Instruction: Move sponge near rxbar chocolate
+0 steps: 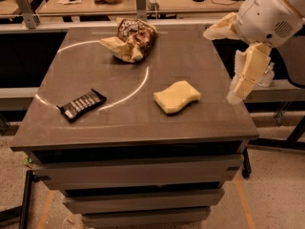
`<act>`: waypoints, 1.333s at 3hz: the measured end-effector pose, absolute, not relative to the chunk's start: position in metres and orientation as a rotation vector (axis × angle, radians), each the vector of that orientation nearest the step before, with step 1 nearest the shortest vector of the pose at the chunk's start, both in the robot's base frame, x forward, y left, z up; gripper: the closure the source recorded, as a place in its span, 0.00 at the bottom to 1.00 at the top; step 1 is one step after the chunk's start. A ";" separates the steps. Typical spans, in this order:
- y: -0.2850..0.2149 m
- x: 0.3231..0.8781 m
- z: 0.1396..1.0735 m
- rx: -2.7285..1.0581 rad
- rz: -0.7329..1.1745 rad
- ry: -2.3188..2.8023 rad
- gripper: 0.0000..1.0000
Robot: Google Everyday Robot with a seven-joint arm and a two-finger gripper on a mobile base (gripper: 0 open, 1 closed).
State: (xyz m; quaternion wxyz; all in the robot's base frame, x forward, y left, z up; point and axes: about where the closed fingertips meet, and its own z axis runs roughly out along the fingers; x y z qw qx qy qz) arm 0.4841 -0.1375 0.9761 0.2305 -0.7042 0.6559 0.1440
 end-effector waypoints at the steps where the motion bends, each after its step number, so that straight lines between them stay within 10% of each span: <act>1: -0.135 0.487 0.977 -1.930 0.388 1.798 0.00; 4: -0.082 0.547 0.890 -2.172 0.531 1.707 0.00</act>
Offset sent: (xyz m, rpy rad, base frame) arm 0.0615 0.0276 -0.0634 -0.0365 0.1087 0.1230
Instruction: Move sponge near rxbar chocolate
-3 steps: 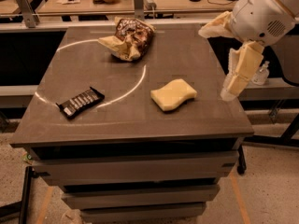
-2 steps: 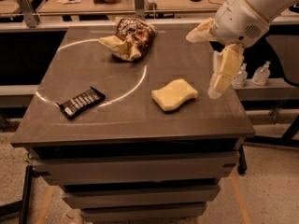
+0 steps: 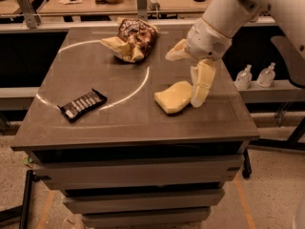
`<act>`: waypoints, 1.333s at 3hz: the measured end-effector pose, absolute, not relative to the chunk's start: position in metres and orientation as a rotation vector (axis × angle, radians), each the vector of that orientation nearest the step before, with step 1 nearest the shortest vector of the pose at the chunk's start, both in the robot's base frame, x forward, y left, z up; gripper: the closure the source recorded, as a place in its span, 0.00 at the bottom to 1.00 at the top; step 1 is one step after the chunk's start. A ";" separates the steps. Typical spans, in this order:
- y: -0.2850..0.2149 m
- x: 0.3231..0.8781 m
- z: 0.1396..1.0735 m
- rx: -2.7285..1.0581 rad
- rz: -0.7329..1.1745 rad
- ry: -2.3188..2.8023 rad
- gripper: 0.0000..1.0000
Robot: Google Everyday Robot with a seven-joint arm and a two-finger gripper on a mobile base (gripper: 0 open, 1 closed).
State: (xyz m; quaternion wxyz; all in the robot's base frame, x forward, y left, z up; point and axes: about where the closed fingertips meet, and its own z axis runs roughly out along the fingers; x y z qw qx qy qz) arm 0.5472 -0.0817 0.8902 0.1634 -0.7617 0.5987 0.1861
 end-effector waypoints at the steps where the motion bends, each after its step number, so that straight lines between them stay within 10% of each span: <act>1: -0.071 0.554 0.867 -2.222 0.544 1.690 0.00; 2: -0.064 0.557 0.845 -2.267 0.569 1.669 0.00; 4: -0.061 0.559 0.819 -2.323 0.618 1.607 0.41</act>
Offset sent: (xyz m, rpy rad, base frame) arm 0.0022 0.0171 -0.0696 -0.0607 0.0927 0.1339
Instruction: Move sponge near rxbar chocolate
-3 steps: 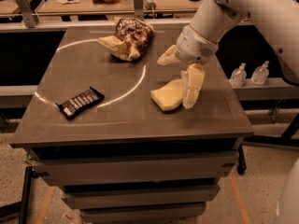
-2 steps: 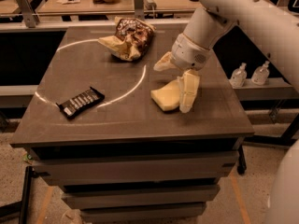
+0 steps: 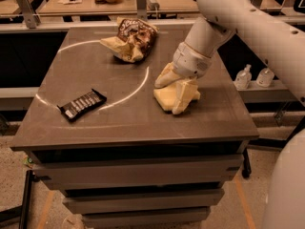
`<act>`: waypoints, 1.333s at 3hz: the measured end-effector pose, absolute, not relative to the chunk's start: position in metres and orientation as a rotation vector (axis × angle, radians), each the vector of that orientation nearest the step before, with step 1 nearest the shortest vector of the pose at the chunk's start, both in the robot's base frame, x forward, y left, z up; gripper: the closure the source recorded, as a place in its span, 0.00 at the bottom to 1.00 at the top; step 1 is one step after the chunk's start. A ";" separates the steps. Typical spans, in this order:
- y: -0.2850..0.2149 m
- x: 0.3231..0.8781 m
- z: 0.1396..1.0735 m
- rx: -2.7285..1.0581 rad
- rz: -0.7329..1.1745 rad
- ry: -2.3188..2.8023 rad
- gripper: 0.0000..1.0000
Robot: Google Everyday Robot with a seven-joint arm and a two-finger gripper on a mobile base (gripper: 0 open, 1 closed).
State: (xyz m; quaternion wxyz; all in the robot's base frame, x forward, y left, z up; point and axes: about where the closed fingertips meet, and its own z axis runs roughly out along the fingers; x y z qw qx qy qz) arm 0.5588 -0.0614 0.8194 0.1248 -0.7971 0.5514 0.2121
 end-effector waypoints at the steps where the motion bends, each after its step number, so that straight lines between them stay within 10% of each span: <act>1: -0.062 0.559 0.820 -2.311 0.627 1.599 0.63; 3: -0.061 0.559 0.825 -2.311 0.627 1.598 1.00; 4: -0.012 0.557 0.862 -2.274 0.684 1.461 1.00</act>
Offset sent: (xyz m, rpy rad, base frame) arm -0.0010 0.0597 0.1027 0.2730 -0.0824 0.0406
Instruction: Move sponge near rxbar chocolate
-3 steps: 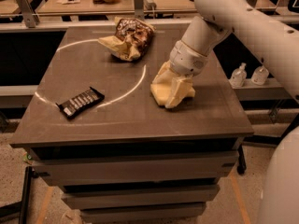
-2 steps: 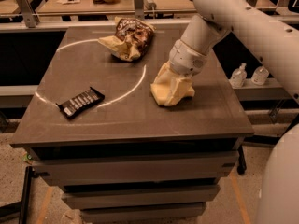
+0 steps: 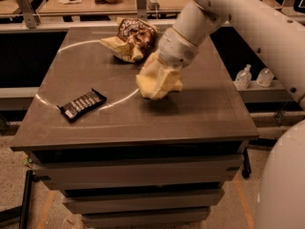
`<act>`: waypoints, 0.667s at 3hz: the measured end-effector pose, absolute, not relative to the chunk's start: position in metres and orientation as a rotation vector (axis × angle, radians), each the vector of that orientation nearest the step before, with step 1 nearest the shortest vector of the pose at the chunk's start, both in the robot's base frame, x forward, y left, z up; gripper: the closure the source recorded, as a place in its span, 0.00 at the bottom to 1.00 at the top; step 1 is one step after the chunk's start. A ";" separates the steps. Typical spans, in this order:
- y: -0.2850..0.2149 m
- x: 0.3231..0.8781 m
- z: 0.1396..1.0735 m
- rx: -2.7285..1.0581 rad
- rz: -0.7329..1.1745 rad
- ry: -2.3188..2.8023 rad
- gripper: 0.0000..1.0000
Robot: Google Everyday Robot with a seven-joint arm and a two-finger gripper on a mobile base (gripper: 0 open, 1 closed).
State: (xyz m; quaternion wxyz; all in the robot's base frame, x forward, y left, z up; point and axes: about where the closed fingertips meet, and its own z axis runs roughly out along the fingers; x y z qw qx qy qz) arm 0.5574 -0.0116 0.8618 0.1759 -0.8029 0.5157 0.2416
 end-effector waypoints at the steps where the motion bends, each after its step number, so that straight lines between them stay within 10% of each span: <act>1: -0.002 0.560 0.867 -2.248 0.696 1.436 1.00; 2: 0.004 0.561 0.866 -2.243 0.697 1.427 1.00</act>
Offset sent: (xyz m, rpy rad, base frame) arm -0.0009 0.0167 0.0061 0.0469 0.0029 0.0136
